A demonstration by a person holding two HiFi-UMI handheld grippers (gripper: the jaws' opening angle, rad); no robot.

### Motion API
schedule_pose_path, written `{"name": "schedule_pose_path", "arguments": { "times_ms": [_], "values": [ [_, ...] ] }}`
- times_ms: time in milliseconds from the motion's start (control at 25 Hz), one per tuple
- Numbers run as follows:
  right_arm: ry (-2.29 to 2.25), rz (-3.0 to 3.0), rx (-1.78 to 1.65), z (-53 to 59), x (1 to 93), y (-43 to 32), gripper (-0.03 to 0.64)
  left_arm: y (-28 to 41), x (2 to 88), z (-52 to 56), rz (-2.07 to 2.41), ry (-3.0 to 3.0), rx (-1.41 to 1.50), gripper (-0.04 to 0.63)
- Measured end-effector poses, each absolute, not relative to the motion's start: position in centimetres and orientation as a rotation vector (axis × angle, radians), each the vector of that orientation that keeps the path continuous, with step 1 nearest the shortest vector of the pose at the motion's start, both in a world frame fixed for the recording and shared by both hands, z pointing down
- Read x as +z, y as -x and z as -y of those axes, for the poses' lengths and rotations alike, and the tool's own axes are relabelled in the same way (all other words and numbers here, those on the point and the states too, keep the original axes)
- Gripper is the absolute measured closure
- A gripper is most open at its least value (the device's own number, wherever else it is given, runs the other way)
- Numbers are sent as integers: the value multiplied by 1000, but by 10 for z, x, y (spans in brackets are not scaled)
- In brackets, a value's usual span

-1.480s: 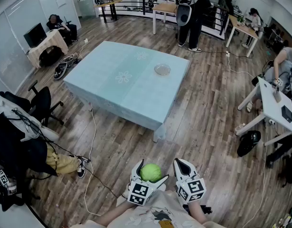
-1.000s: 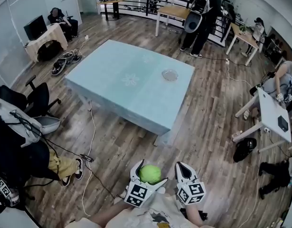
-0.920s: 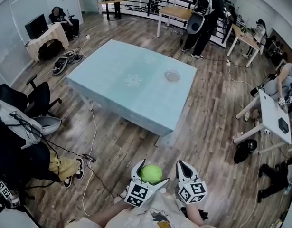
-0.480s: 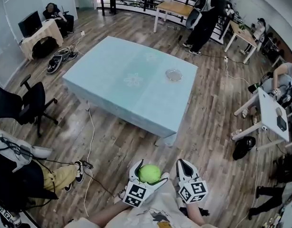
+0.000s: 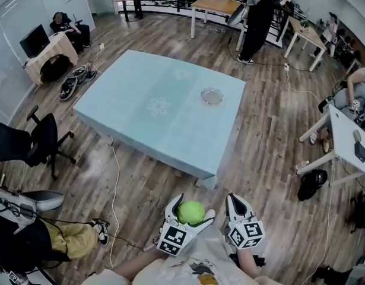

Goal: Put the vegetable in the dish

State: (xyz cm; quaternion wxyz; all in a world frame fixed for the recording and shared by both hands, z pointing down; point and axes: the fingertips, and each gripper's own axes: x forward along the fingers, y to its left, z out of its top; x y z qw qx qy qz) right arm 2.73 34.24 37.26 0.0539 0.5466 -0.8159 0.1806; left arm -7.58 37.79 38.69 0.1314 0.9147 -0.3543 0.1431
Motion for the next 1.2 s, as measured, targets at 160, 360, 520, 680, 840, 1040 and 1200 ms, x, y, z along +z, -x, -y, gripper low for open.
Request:
{"name": "schedule_pose_path", "arguments": {
  "times_ms": [160,360,520,680,840,1040,1200],
  "values": [
    [-1643,2506,528,-312,351,-65,594,35,373,-354,1027,-2638,420,28],
    [-1658,2533,526,-269,348,-108,594,-7,371,-321,1033,-2653,417,27],
    [-1624,2542,521,-259,356,-137,594,-43,381,-309,1026,-2645,443,27],
    [-1630,2531,571,-251,363,-151,594,-57,380,-301,1012,-2644,467,26],
    [-1646,2527,585,-243,364,-161,594,-61,381,-287,1015,-2643,493,26],
    [-1663,2489,602,-231,374,-172,594,-60,386,-259,1030,-2628,491,26],
    [-1687,2459,604,-210,373,-180,594,-69,386,-230,1002,-2634,471,26]
  ]
}}
